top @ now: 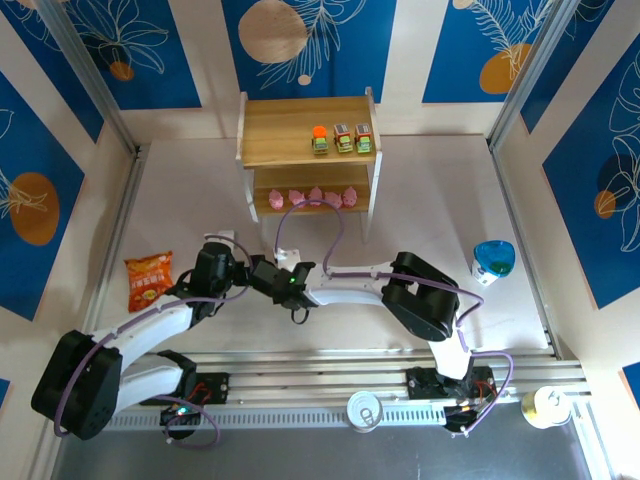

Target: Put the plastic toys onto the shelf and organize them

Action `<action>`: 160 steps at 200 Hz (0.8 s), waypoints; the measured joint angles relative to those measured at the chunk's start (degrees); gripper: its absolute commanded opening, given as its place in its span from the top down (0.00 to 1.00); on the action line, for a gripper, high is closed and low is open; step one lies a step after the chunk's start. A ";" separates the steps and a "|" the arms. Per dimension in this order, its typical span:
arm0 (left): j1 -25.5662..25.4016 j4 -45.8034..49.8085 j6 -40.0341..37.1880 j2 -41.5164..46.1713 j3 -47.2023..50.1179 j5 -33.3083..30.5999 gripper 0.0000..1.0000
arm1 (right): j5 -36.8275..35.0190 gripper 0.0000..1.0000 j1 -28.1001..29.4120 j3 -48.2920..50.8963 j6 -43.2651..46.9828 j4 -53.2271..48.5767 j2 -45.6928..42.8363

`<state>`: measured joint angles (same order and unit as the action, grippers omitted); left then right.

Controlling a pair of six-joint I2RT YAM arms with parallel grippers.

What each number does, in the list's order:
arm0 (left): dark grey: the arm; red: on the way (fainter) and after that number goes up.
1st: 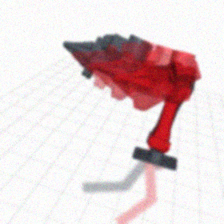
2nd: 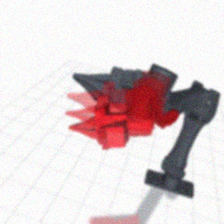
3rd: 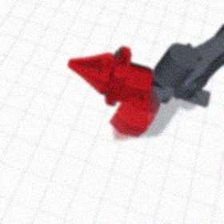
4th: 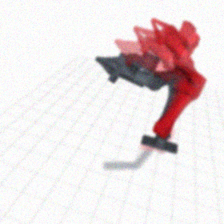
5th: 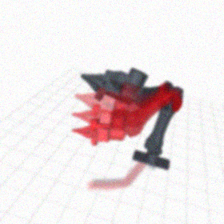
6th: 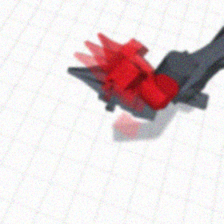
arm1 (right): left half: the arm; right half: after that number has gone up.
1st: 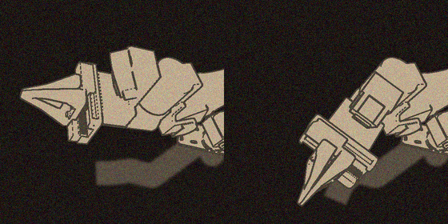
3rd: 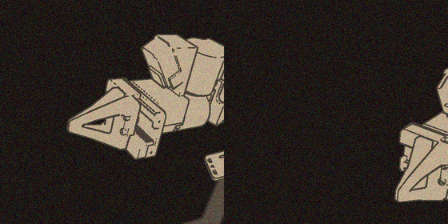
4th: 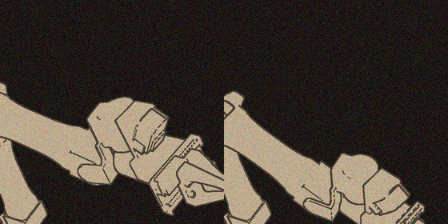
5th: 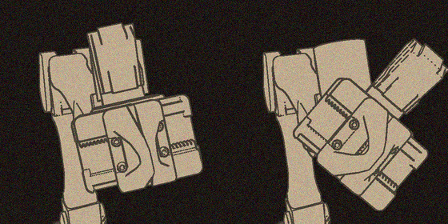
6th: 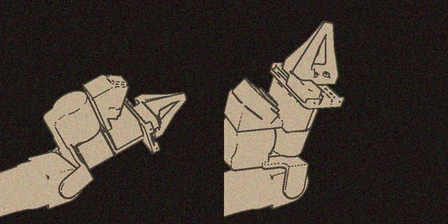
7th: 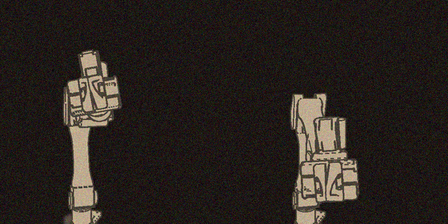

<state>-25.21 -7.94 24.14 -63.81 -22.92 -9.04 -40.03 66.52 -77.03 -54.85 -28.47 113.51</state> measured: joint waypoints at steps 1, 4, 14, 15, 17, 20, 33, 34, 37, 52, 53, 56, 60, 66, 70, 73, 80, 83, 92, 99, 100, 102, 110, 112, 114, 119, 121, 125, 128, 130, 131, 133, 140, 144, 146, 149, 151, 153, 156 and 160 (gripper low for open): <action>0.02 0.00 0.02 0.00 0.00 0.00 0.01 | 0.00 0.54 -0.02 0.00 0.00 0.04 0.00; 0.07 0.00 0.02 0.00 0.00 0.02 0.01 | 0.00 0.54 -0.04 0.00 0.00 0.17 0.00; 0.20 0.00 0.04 0.00 0.00 0.00 0.01 | 0.00 0.54 -0.17 0.00 0.00 0.55 0.00; 0.22 0.00 0.04 0.00 0.00 0.00 0.01 | 0.00 0.54 -0.17 0.00 0.00 0.57 0.00; 0.24 0.00 0.07 0.00 0.00 0.00 0.01 | 0.00 0.54 -0.20 0.00 0.00 0.59 0.02; 0.26 0.00 0.09 0.00 0.00 0.00 0.01 | 0.00 0.54 -0.24 0.00 0.00 0.61 0.02; 0.42 -0.02 0.35 0.00 0.00 0.02 0.01 | 0.00 0.54 -0.46 0.00 0.00 0.63 0.02; 0.44 -0.02 0.46 0.00 0.00 0.02 0.01 | 0.00 0.54 -0.48 0.00 0.00 0.63 0.02; 0.46 -0.02 0.46 0.00 0.00 0.02 0.01 | 0.00 0.54 -0.57 0.00 0.00 0.63 0.07; 0.59 -0.02 0.83 0.00 0.00 0.04 0.01 | -0.02 0.55 -0.94 0.00 0.00 0.63 0.35; 0.59 -0.02 0.92 0.00 0.00 0.02 0.01 | 0.00 0.55 -0.96 0.00 0.00 0.63 0.35; 0.63 -0.02 0.87 0.00 0.00 0.02 0.01 | 0.00 0.55 -1.03 0.00 0.00 0.59 0.46; 0.66 -0.02 0.96 0.00 0.00 0.02 0.01 | 0.00 0.56 -1.14 0.00 -0.02 0.59 0.63; 0.74 -0.02 1.07 0.00 0.00 0.02 0.01 | -0.02 0.56 -1.29 0.00 -0.04 0.61 0.87; 0.76 -0.02 1.05 0.00 0.00 0.02 0.01 | -0.02 0.56 -1.38 0.00 -0.11 0.59 1.07; 0.81 -0.02 1.09 0.00 0.00 0.02 0.01 | -0.02 0.56 -1.42 0.00 -0.17 0.57 1.18; 0.83 -0.02 1.09 0.00 0.00 0.02 0.01 | -0.02 0.56 -1.42 0.00 -0.20 0.50 1.53; 0.85 -0.04 1.09 0.00 0.00 0.02 0.01 | -0.02 0.56 -1.42 0.00 -0.20 0.52 1.66; 0.85 -0.09 1.09 0.00 0.00 0.04 0.01 | -0.02 0.57 -1.51 0.00 -0.20 0.70 1.90; 0.87 -0.09 1.09 0.00 0.00 0.04 0.01 | -0.02 0.57 -1.51 0.00 -0.22 0.76 1.90; 0.87 -0.09 1.09 0.00 0.00 0.04 0.01 | -0.04 0.57 -1.51 0.00 -0.20 0.76 1.90; 0.90 -0.09 1.09 0.00 0.00 0.04 0.01 | -0.04 0.57 -1.51 -0.02 -0.20 0.76 1.90; 0.92 -0.09 1.09 0.00 0.00 0.04 0.01 | -0.02 0.57 -1.51 -0.11 -0.20 0.79 1.90; 0.94 -0.09 1.09 0.00 0.00 0.04 0.01 | -0.02 0.57 -1.51 -0.11 -0.20 0.81 1.92; 0.96 -0.09 1.09 0.00 0.00 0.07 0.01 | -0.02 0.57 -1.51 -0.11 -0.20 0.79 1.95; 0.98 -0.09 1.09 0.00 0.00 0.04 0.01 | -0.02 0.57 -1.51 -0.11 -0.20 0.72 2.03; 1.01 -0.09 1.11 0.00 0.00 0.04 0.01 | -0.04 0.57 -1.51 -0.11 -0.20 0.70 2.08; 1.01 -0.09 1.09 0.00 0.00 0.04 0.01 | -0.04 0.57 -1.51 -0.11 -0.20 0.68 2.19; 1.01 -0.11 1.09 0.00 0.00 0.04 0.01 | -0.04 0.57 -1.51 -0.11 -0.20 0.68 2.25; 1.01 -0.09 1.11 0.00 0.00 0.07 0.01 | -0.04 0.57 -1.51 -0.11 -0.20 0.66 2.36; 1.01 -0.09 1.09 0.00 0.00 0.07 0.01 | -0.02 0.57 -1.51 -0.11 -0.20 0.63 2.45; 1.01 -0.09 1.09 0.00 0.00 0.07 0.01 | -0.02 0.57 -1.51 -0.11 -0.20 0.63 2.51; 1.01 -0.11 1.09 0.00 0.00 0.07 0.01 | -0.04 0.57 -1.51 -0.13 -0.20 0.61 2.86; 1.01 -0.11 1.09 0.00 0.00 0.07 0.01 | -0.07 0.57 -1.51 -0.15 -0.20 0.59 3.06; 1.01 -0.11 1.09 0.00 0.00 0.07 0.01 | -0.07 0.57 -1.51 -0.15 -0.20 0.59 3.19; 1.01 -0.11 1.11 0.00 0.00 0.07 0.01 | -0.09 0.57 -1.51 -0.15 -0.20 0.57 3.34; 1.03 -0.11 1.09 0.00 0.00 0.07 0.01 | -0.15 0.57 -1.51 -0.15 -0.20 0.57 3.43; 1.05 -0.11 1.09 0.00 0.00 0.07 0.01 | -0.24 0.57 -1.49 -0.15 -0.20 0.59 3.48; 1.05 -0.11 1.09 0.00 0.00 0.09 0.01 | -0.28 0.57 -1.49 -0.24 -0.20 0.55 3.54; 1.07 -0.11 1.11 0.00 0.00 0.09 0.01 | -0.37 0.57 -1.42 -0.35 -0.17 0.44 3.54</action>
<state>-24.14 -8.05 25.26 -63.81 -22.92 -8.95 -40.40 65.10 -77.38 -55.02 -28.03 117.05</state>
